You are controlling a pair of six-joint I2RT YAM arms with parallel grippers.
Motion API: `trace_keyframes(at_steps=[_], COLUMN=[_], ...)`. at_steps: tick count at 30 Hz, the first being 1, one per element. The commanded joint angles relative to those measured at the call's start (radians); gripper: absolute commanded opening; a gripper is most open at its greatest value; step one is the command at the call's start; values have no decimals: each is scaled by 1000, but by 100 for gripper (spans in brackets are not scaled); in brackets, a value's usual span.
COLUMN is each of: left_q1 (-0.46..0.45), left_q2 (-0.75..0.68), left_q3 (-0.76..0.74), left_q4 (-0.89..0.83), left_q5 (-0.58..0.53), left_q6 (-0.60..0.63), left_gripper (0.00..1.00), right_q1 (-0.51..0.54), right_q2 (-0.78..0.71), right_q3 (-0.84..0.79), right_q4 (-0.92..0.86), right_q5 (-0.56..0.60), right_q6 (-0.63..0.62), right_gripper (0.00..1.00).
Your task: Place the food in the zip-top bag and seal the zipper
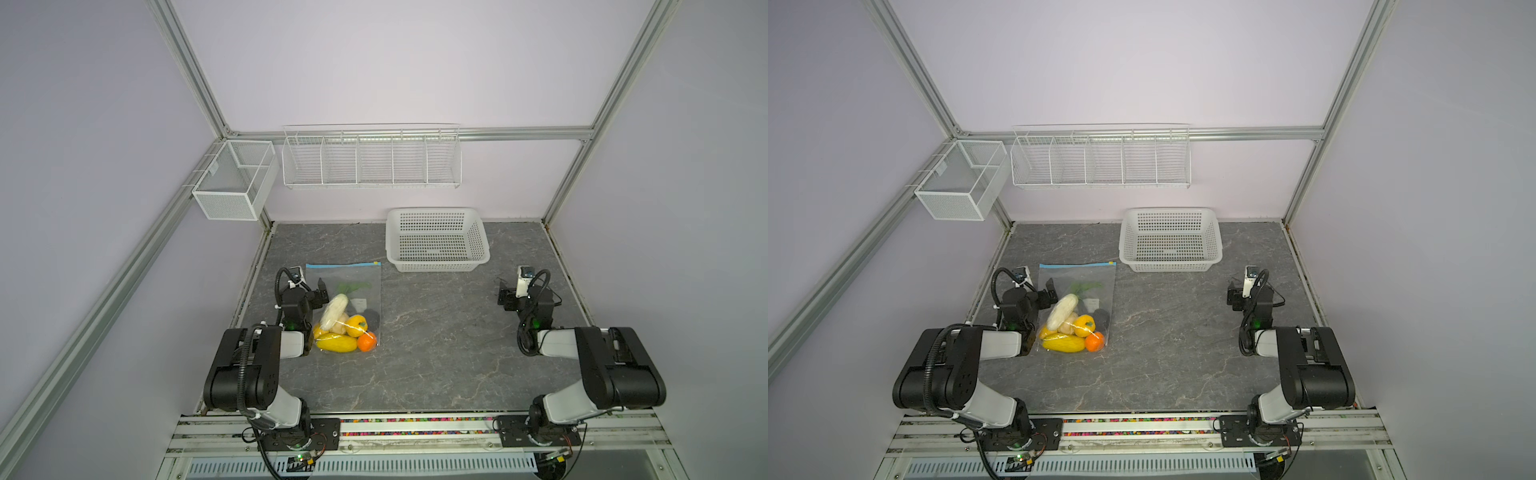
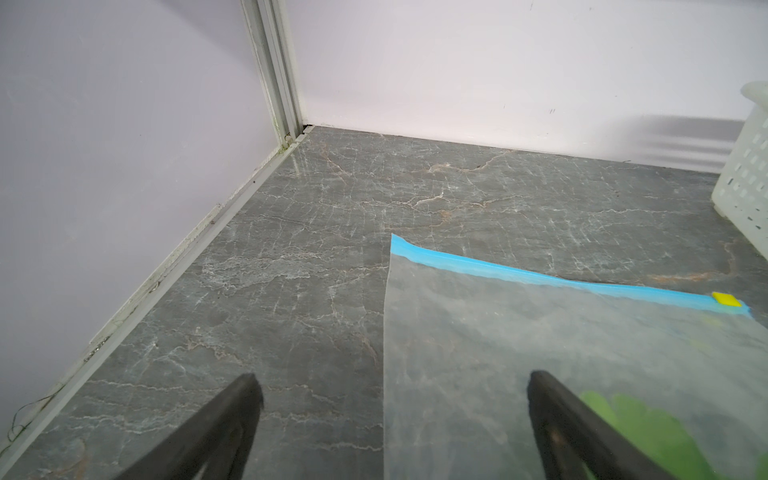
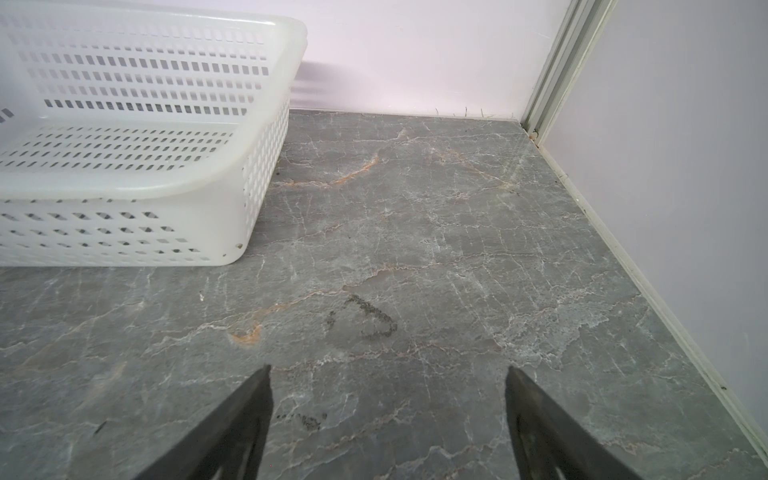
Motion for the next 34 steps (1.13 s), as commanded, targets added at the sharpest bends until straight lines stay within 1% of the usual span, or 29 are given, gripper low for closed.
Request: trace_keyframes(at_steps=[1, 12, 34], left_q1=[7, 4, 5], left_q2=[1, 1, 1], left_q3=[16, 13, 11], left_q4=[22, 27, 30], left_q5=[-11, -11, -17], left_q6=[3, 19, 7], left_gripper=[99, 99, 99], right_q1=[1, 1, -3], right_q2=[9, 11, 11], right_q3=[11, 13, 17], right_q4=[-4, -5, -14], right_q5=[12, 9, 2], right_q6=[5, 5, 6], right_gripper=[88, 88, 88])
